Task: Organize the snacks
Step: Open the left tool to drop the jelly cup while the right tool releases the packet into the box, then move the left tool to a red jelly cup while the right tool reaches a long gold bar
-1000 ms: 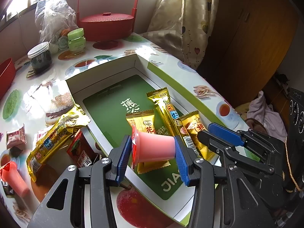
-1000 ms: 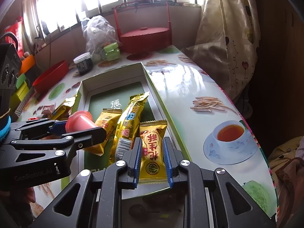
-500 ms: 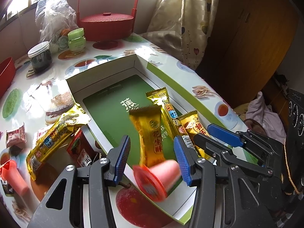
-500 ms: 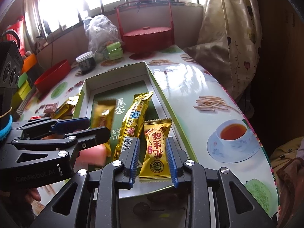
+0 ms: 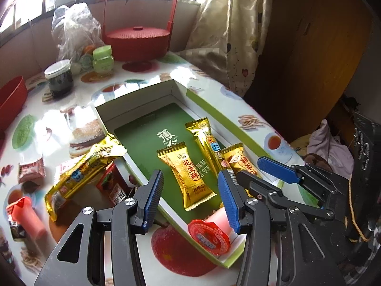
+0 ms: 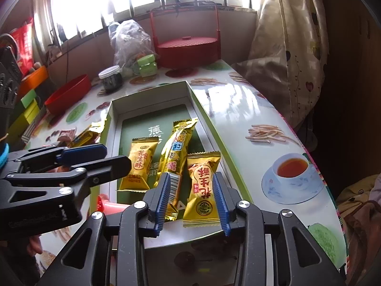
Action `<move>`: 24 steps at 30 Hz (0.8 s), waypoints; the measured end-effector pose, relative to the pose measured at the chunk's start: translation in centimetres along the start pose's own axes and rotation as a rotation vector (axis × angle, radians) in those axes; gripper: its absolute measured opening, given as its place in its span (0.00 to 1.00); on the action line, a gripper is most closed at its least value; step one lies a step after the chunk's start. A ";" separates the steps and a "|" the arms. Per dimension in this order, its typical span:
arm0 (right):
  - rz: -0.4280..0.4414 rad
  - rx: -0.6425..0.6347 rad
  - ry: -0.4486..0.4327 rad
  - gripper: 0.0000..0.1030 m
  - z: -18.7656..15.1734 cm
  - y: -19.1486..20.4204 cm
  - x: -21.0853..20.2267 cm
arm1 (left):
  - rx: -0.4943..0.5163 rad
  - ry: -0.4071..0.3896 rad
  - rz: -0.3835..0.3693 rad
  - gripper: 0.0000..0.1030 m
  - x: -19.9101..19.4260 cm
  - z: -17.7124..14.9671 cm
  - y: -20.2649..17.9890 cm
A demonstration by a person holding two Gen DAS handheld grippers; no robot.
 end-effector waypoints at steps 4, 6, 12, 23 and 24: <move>0.000 -0.007 -0.011 0.38 0.2 0.4 -0.4 | 0.005 -0.017 0.002 0.48 -1.0 0.0 -0.2; 0.001 -0.011 -0.014 0.39 0.3 0.7 -0.6 | 0.002 -0.024 0.009 0.48 -1.4 0.0 -0.1; 0.006 -0.022 -0.029 0.40 0.7 1.5 -1.2 | -0.009 -0.046 0.027 0.48 -2.7 -0.1 0.4; 0.047 -0.051 -0.048 0.41 1.4 3.8 -1.9 | -0.019 -0.089 0.091 0.48 -5.1 -0.7 1.9; 0.051 -0.054 -0.049 0.41 1.4 4.0 -1.9 | -0.019 -0.091 0.097 0.48 -5.2 -0.7 2.0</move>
Point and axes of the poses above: each gripper's, at about its wrist camera, not at the fingertips, and x roughly the way its jaws point, y to its left, z to its top, the point moved 6 cm from there along x, roughly the way its jaws point, and after that the axes turned 10 degrees about -z, right-handed, at the moved point
